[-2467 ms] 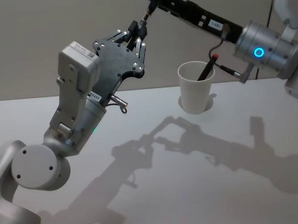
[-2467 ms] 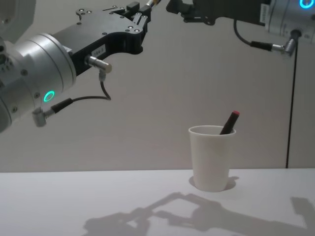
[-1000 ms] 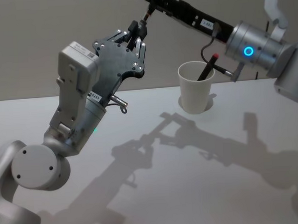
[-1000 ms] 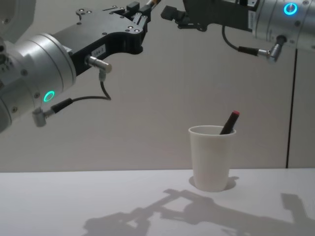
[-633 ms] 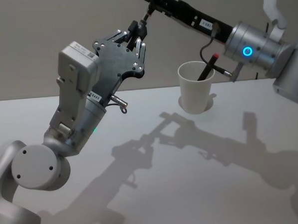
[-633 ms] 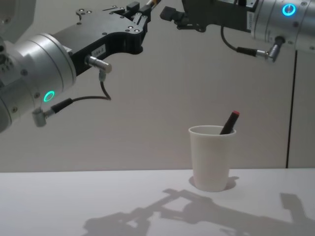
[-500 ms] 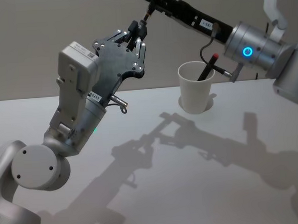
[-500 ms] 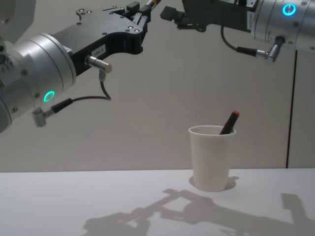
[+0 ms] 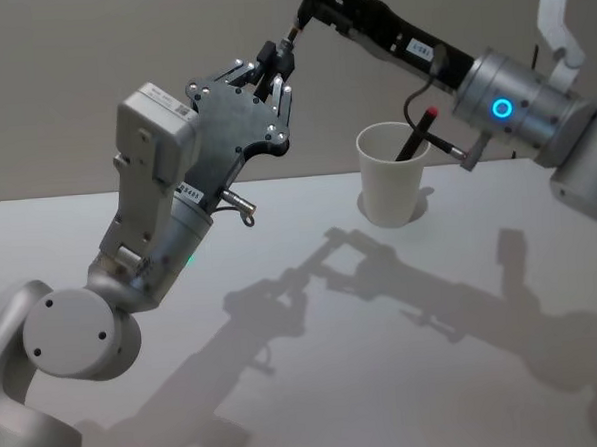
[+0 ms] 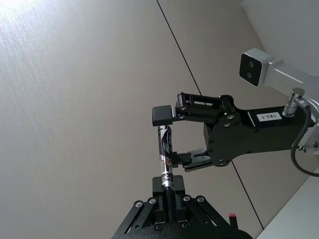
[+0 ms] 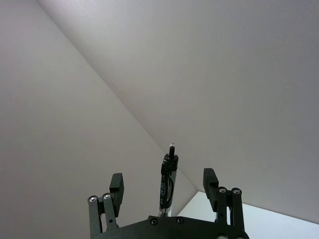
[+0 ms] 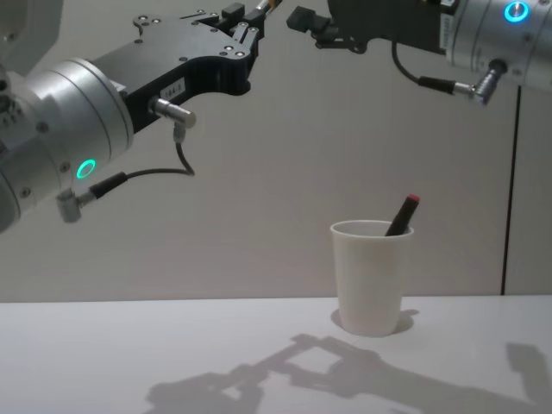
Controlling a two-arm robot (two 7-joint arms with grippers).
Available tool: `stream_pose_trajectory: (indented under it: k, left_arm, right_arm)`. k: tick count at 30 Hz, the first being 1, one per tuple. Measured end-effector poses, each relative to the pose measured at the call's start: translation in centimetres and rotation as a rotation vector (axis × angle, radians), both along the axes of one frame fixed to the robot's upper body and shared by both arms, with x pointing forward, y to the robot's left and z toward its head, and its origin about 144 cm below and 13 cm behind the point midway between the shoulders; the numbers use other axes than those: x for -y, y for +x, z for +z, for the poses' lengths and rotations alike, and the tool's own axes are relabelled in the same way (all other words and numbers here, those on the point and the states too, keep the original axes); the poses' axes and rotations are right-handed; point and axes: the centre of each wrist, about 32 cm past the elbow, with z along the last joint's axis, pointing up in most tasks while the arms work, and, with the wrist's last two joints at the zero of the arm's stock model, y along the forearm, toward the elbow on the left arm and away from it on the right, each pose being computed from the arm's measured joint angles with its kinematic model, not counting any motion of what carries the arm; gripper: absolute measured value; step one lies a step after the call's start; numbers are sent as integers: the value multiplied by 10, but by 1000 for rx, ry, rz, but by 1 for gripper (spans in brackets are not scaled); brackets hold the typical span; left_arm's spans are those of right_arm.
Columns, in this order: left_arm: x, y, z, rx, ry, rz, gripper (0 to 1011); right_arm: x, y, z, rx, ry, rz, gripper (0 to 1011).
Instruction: Place the pen into the pen holder.
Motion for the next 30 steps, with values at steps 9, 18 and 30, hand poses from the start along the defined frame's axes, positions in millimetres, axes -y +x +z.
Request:
stream_pose_trajectory:
  k: [9,18,30]
  left_arm:
    - [0,0,0,0,0,0,124]
    - [0,0,0,0,0,0,123]
    - [0,0,0,0,0,0,124]
  right_arm:
    - [0,-7,-1,-38,23,-20,1002]
    - [-4,-12,-1,-79,36,-25,1002]
    - [-13,-15,0,-103,47,-21,1002]
